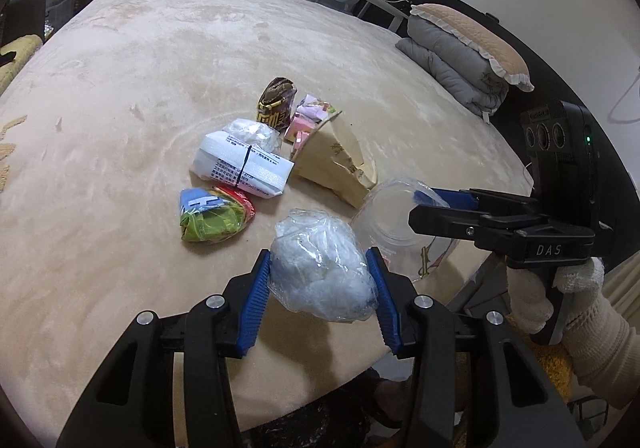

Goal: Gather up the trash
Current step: 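Grasp the white plastic bag with left tool while right tool grasps the clear cup, then carry the white bag and clear cup down over the black bin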

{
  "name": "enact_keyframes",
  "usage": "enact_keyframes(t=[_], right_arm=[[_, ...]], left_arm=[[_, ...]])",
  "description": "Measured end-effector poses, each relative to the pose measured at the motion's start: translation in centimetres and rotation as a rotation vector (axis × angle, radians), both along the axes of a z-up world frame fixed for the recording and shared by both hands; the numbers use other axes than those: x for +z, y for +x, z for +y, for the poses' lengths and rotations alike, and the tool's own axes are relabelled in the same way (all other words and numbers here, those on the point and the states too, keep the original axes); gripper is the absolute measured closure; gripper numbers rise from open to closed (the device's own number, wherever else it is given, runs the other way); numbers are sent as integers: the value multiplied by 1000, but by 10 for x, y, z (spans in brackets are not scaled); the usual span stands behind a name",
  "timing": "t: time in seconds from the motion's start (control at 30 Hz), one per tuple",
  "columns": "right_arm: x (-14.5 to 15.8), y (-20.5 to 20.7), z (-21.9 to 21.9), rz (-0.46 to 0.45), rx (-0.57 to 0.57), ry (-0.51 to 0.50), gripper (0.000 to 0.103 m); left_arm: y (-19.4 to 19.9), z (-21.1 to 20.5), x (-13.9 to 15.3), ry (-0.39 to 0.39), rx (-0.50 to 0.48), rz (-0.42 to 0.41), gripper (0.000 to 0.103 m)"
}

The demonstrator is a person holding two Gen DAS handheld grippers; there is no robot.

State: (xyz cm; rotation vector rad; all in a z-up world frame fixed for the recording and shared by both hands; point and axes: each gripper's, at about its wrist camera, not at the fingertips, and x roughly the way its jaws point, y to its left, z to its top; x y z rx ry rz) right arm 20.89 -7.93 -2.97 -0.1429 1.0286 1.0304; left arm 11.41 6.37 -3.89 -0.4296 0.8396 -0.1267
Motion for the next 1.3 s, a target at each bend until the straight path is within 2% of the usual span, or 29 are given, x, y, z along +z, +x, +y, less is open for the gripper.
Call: enact_keyframes(t=[0.4, 0.53, 0.67, 1.1, 1.3], right_arm=[[2, -39, -36, -20, -29, 46, 35], [15, -62, -53, -83, -24, 121, 35], [21, -81, -65, -122, -27, 144, 35], [4, -116, -100, -104, -76, 145, 35], [-8, -132, -107, -75, -75, 119, 35]], left_arm=[[-49, -27, 27, 64, 10, -116, 57], [-64, -40, 31, 81, 8, -141, 57], [-79, -51, 32, 86, 5, -164, 57], [-116, -69, 23, 96, 57, -171, 57], [-130, -82, 9, 74, 61, -138, 57]])
